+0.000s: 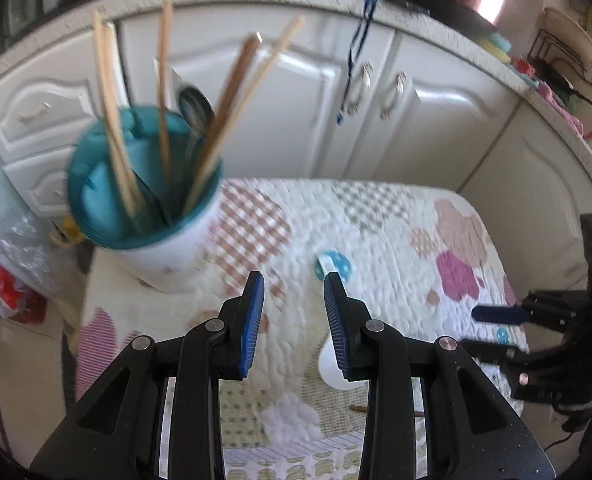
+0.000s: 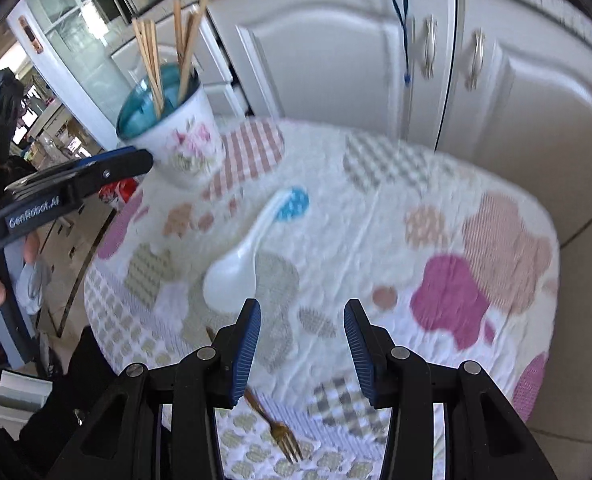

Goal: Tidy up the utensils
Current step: 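Move the left tool to the white spoon while the right tool moves to the brown-handled fork, then grasp the white spoon handle with the left tool while the right tool grasps the fork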

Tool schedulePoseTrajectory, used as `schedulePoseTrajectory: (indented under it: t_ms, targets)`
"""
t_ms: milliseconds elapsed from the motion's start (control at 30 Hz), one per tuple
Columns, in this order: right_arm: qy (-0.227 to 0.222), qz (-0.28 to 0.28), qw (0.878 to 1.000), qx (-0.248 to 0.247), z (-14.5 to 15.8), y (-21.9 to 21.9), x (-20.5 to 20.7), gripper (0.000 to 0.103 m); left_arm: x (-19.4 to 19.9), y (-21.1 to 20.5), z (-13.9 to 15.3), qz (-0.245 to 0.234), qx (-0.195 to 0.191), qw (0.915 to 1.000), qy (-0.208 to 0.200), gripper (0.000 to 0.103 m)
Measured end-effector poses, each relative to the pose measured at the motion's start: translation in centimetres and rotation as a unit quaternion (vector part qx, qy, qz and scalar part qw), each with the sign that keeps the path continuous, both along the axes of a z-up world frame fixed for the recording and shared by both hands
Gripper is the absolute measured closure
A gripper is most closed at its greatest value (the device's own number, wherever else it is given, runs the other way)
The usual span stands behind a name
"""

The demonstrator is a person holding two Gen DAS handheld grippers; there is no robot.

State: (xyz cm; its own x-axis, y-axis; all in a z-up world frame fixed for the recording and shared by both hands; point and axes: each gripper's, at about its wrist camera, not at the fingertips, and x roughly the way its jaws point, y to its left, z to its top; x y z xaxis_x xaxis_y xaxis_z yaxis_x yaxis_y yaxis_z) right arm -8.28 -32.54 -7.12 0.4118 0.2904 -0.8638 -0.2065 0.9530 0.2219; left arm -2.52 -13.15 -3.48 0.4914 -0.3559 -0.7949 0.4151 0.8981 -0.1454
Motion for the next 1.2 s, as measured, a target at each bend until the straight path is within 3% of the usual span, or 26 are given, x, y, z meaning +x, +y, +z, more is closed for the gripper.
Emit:
schedulePoseTrajectory:
  t_ms: [167,300,433,567,667,800,933,1033,1200]
  targets:
    - [0.031,0.069,0.997,0.01,-2.4,2.1,-2.1,0.062,1.0,-0.9,-1.9,-0.005,0.0,0.9994,0.034,0.073]
    - [0.045,0.119,0.992,0.006,-4.0,5.0,-2.5,0.062,1.2,-1.0,-2.0,-0.003,0.006,0.9994,0.035,0.073]
    - [0.045,0.167,0.984,-0.039,-5.8,8.3,-1.7,0.075,1.4,-0.5,-2.1,0.004,0.01,0.9993,0.037,0.073]
    - [0.039,0.178,0.981,-0.071,-6.8,8.9,-1.2,0.095,1.6,-0.6,-2.5,-0.001,0.015,0.9989,0.043,0.073]
    - [0.05,0.159,0.984,-0.065,-6.5,6.4,-1.1,0.096,1.9,-1.2,-3.1,-0.005,0.015,0.9986,0.05,0.073]
    - [0.069,0.059,0.995,-0.029,-6.6,-0.1,0.4,0.096,2.8,-3.0,-4.8,-0.015,0.018,0.9971,0.073,0.073]
    - [0.069,-0.007,0.998,0.005,-6.7,-3.7,1.8,0.096,4.0,-4.9,-6.3,-0.019,0.018,0.9947,0.1,0.073]
    - [0.082,-0.03,0.996,0.01,-6.9,-4.4,2.7,0.096,5.0,-6.0,-7.2,-0.014,0.029,0.9939,0.105,0.073]
    - [0.085,-0.013,0.996,-0.001,-7.0,-3.8,3.4,0.096,6.4,-6.8,-8.7,-0.01,0.041,0.9914,0.124,0.073]
